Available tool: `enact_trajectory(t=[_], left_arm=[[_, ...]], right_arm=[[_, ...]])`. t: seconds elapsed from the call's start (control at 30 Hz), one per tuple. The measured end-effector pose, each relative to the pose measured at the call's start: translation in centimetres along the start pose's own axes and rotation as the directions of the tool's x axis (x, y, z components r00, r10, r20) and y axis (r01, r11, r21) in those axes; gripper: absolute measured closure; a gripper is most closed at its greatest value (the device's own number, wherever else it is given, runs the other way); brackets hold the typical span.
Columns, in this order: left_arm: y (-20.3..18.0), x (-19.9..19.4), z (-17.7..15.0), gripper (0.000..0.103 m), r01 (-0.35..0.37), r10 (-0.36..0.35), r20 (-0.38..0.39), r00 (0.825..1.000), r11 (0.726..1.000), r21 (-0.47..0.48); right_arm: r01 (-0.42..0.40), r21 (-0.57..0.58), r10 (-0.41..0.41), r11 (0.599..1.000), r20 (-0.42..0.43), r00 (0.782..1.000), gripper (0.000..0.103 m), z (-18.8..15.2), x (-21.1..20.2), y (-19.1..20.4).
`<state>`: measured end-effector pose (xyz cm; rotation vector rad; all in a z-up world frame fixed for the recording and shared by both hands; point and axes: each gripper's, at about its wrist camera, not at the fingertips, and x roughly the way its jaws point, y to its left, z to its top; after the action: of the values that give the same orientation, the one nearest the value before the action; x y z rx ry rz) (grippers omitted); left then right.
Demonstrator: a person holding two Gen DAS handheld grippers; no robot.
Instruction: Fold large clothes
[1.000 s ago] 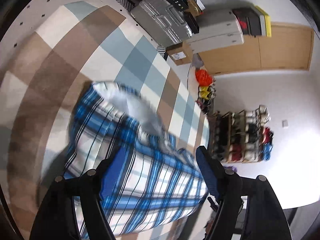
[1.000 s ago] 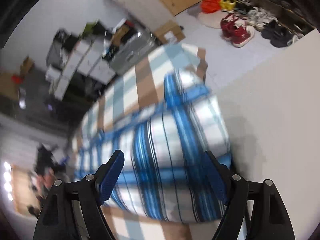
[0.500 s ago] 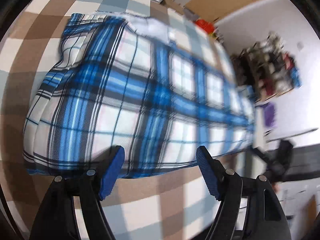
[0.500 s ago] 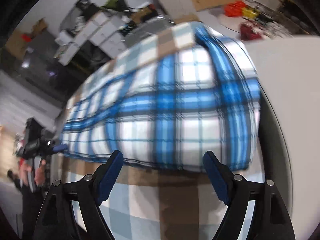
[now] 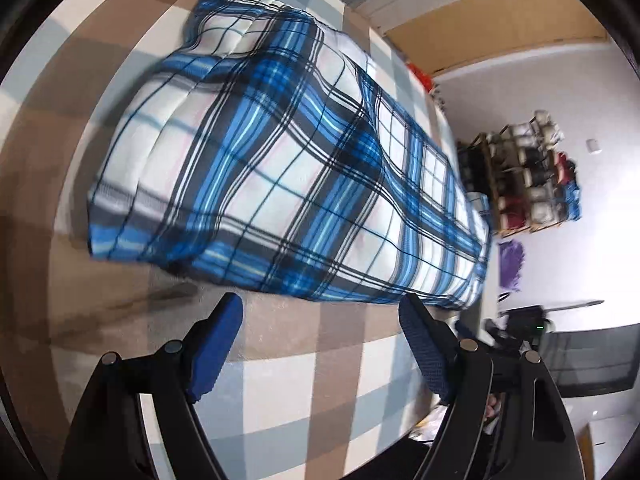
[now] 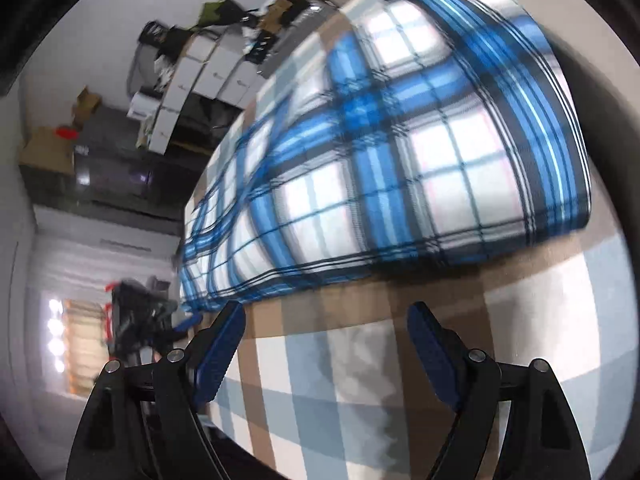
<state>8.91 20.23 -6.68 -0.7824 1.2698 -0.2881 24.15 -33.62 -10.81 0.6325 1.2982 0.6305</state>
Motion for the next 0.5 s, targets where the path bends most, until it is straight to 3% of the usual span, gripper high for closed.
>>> enact_trajectory(t=[0.1,0.17,0.27,0.43,0.47,0.5], left_arm=[[1.5,1.2,0.6,0.026,0.059,-0.059,0.01,0.998,0.993,-0.099],[2.3,1.9,0.9,0.024,0.116,-0.115,0.02,0.993,0.979,-0.17],[2.5,1.6,1.6,0.022,0.172,-0.157,0.088,0.984,0.964,-0.201],[2.4,2.1,2.7,0.021,0.256,-0.205,0.224,0.953,0.939,-0.229],[2.0,2.3,2.6,0.021,0.263,-0.207,0.241,0.948,0.937,-0.23],[2.0,2.2,2.6,0.021,0.276,-0.212,0.269,0.939,0.933,-0.229]], right_arm=[[0.003,0.109,-0.004,0.994,0.009,1.0,0.019,0.7,1.0,-2.1],[-0.054,0.172,0.05,0.984,0.03,0.998,0.015,1.1,1.2,-2.9],[-0.122,0.237,0.099,0.964,0.108,0.989,0.012,2.3,1.7,-3.3],[-0.156,0.243,0.092,0.957,0.254,0.963,0.011,3.5,2.2,-3.0],[-0.149,0.24,0.081,0.959,0.271,0.959,0.013,3.4,2.2,-2.8],[-0.122,0.229,0.048,0.966,0.303,0.952,0.028,3.4,2.1,-2.7]])
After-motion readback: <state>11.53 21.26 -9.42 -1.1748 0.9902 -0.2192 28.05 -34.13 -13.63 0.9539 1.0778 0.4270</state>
